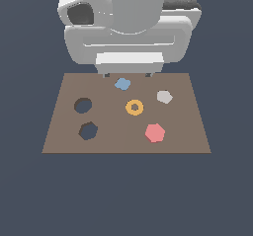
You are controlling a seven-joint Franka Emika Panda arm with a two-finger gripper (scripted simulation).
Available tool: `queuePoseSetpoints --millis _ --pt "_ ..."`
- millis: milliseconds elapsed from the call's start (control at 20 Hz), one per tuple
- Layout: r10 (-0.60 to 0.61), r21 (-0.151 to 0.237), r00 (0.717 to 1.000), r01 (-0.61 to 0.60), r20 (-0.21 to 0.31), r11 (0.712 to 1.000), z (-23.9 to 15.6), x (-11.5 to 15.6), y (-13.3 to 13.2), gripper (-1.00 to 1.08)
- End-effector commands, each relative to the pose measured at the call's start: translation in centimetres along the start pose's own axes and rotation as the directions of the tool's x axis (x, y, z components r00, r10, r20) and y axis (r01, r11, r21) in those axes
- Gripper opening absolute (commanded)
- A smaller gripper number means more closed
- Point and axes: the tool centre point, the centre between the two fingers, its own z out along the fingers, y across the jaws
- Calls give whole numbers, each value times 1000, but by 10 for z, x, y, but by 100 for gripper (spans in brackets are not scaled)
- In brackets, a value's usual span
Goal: Insert a designated object into the corresponding slot on a board.
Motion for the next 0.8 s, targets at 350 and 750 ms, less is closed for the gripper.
queuePoseSetpoints --millis 350,750 --pt "24 0 1000 -24 1 1000 8 4 -6 100" --pt "113 0 994 -113 5 994 38 21 -26 100"
